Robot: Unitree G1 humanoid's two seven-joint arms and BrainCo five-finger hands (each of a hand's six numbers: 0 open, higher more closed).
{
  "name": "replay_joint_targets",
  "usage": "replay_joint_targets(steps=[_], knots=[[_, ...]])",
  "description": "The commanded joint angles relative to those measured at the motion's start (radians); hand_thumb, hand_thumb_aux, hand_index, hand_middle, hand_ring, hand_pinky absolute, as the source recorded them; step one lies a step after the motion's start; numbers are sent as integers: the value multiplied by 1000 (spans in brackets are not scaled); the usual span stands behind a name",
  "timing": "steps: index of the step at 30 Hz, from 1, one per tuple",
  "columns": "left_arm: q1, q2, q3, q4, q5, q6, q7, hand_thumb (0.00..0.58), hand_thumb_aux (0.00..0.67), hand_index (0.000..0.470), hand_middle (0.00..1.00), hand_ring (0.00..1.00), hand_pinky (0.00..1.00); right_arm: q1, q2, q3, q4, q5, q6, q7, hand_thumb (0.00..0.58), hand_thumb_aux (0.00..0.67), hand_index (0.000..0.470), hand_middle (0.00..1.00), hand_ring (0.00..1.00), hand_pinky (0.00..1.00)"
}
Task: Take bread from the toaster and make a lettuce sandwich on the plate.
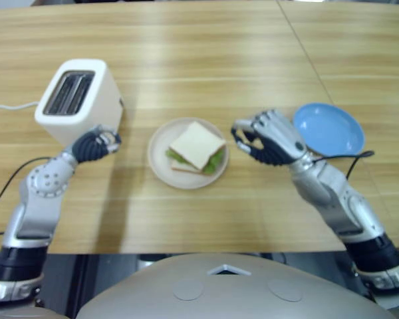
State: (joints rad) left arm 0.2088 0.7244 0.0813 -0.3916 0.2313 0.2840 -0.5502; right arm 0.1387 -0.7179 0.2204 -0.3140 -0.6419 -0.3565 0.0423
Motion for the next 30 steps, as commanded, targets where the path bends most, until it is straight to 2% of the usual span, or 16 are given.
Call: replay_joint_targets(steps=[1, 5, 12, 19, 25, 26, 27, 28, 29, 30], knots=[[50, 67, -78, 12, 55, 12, -74, 580, 670, 460, 1000, 1000, 1000, 86, -34, 80, 86, 43, 40, 204, 580, 670, 460, 1000, 1000, 1000], [35, 71, -183, 74, 122, 12, -86, 580, 670, 460, 1000, 1000, 1000, 83, 1, 154, 173, 21, 49, 285, 580, 670, 460, 1000, 1000, 1000], [-80, -21, -326, 200, 185, 29, -70, 580, 670, 460, 1000, 1000, 1000, -86, 110, 242, 392, -87, 44, 247, 580, 670, 460, 1000, 1000, 1000], [-315, -244, -396, 416, 225, 67, 64, 580, 670, 460, 1000, 1000, 1000, -368, 267, 319, 784, -179, 33, 66, 580, 670, 460, 1000, 1000, 1000], [-447, -346, -359, 548, 204, 43, 171, 580, 670, 460, 1000, 1000, 1000, -580, 352, 358, 1096, -213, 4, -148, 580, 670, 460, 1000, 1000, 1000], [-467, -355, -351, 576, 200, 36, 191, 579, 638, 438, 1000, 1000, 1000, -603, 358, 366, 1132, -220, 4, -179, 580, 670, 460, 1000, 1000, 1000], [-483, -360, -342, 603, 198, 31, 216, 566, 568, 390, 1000, 1000, 1000, -623, 363, 372, 1160, -228, 3, -214, 570, 581, 399, 988, 988, 988], [-494, -364, -330, 621, 194, 27, 239, 527, 468, 321, 1000, 1000, 1000, -638, 364, 377, 1176, -236, 4, -246, 482, 394, 271, 431, 431, 431], [-498, -364, -319, 631, 192, 24, 258, 491, 407, 280, 1000, 1000, 1000, -648, 362, 380, 1183, -243, 3, -274, 45, 26, 18, 0, 0, 0], [-499, -360, -310, 634, 192, 23, 276, 491, 407, 280, 1000, 1000, 1000, -651, 356, 381, 1175, -245, 1, -297, 45, 26, 18, 0, 0, 0]])
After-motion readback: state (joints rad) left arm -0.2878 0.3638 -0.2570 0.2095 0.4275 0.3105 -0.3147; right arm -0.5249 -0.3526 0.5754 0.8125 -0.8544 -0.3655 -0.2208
